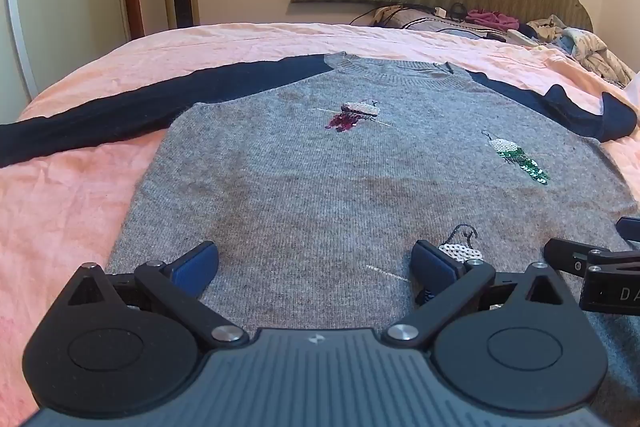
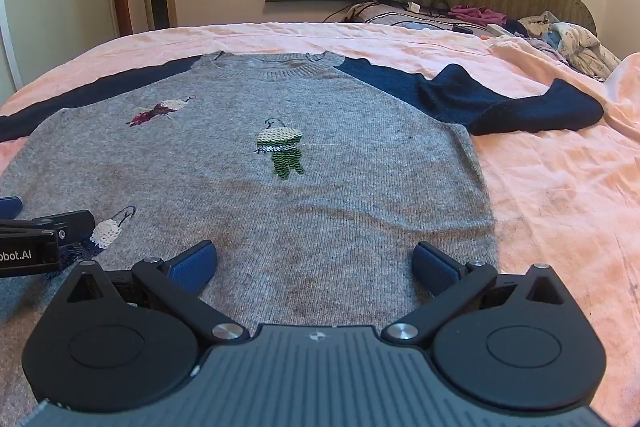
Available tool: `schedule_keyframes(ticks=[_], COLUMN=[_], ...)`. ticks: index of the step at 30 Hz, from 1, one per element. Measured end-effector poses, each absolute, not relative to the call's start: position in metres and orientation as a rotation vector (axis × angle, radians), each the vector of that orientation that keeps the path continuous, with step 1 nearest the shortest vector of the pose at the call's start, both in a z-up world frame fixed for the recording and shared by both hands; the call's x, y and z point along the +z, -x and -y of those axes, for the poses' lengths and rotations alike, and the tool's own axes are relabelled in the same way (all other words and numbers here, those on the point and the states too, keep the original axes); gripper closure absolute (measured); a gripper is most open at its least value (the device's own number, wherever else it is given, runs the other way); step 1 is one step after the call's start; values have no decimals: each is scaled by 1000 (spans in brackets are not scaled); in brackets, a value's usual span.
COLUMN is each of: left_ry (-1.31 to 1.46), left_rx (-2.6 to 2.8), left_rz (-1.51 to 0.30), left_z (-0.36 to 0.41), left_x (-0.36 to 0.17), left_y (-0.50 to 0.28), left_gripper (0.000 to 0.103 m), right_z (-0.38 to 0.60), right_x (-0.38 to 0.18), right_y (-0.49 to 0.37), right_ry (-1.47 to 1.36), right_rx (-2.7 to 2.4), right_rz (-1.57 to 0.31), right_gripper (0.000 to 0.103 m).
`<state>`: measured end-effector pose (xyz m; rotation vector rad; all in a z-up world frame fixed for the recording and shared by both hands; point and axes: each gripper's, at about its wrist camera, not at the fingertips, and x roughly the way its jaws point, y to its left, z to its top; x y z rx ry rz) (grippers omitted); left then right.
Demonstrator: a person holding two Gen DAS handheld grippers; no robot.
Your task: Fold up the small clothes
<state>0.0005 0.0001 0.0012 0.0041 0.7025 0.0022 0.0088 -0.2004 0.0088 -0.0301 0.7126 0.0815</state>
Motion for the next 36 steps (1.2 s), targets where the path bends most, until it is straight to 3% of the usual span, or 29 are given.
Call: schedule_keyframes(ticks=[36], left_ry=[-4], left_rx=[9], left_rz=[-697], left_z=[1], left_x=[1], left_y=[2], left_gripper=[0], right_z=[198], right_x=[8], right_y=[-11], right_ry=[39], right_rx=[78], right_rz=[-714], right_gripper=[0])
